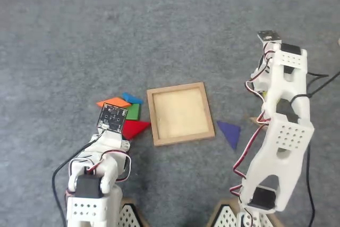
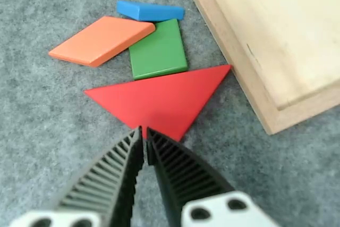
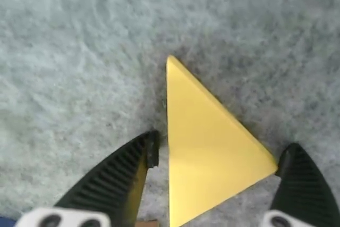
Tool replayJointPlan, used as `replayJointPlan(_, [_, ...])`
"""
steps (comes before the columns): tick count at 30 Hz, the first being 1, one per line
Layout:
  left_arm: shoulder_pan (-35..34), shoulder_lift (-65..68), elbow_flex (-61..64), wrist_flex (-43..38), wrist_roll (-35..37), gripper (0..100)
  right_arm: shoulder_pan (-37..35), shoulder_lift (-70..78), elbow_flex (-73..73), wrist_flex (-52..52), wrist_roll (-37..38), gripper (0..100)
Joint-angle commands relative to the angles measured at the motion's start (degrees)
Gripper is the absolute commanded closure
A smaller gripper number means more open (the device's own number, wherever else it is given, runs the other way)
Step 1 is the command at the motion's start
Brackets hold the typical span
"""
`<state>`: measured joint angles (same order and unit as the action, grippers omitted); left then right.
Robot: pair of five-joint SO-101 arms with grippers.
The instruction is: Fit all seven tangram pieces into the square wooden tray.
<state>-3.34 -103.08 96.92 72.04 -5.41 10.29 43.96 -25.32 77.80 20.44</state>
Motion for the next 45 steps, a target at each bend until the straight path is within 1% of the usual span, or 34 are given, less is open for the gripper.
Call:
replayJointPlan(1, [-0.4,-1.2,-0.5,0.3,0.5,98,1.7,0.2,-2.0,0.7,0.6,71.5])
replayJointPlan(3, [-0.4,-1.2,-0.5,0.3,0.5,98,1.8,1.0,-2.4,1.5,0.7,74.2])
replayJointPlan(7, [-0.4,-1.2,-0.5,0.3,0.5,98,1.8,1.2,-2.4,1.8,0.7,72.8])
replayJointPlan(12, [-0.4,-1.2,-0.5,0.3,0.5,98,1.9,1.2,-2.4,1.7,0.4,73.7])
replayJointPlan(16, [-0.4,-1.2,-0.5,0.3,0.5,98,1.9,1.1,-2.4,1.4,0.3,80.0])
replayJointPlan(26, [-0.4,-1.2,-0.5,0.3,0.5,98,1.3,-6.2,-2.3,4.2,0.1,79.4])
replayJointPlan(29, [-0.4,-1.2,-0.5,0.3,0.5,98,0.1,-8.1,-2.3,5.8,0.1,79.4])
replayJointPlan(36, [-0.4,-1.2,-0.5,0.3,0.5,98,-3.7,-13.4,-2.3,8.5,-2.7,79.4])
replayJointPlan(39, [-0.4,-1.2,-0.5,0.3,0.5,98,-7.3,-16.2,-2.3,10.8,-2.6,79.4])
replayJointPlan(42, [-0.4,-1.2,-0.5,0.3,0.5,98,-12.2,-19.4,-2.1,13.8,-1.7,79.4])
replayJointPlan(45, [-0.4,-1.2,-0.5,0.3,0.5,98,-16.7,-22.9,-2.0,16.3,2.4,79.4])
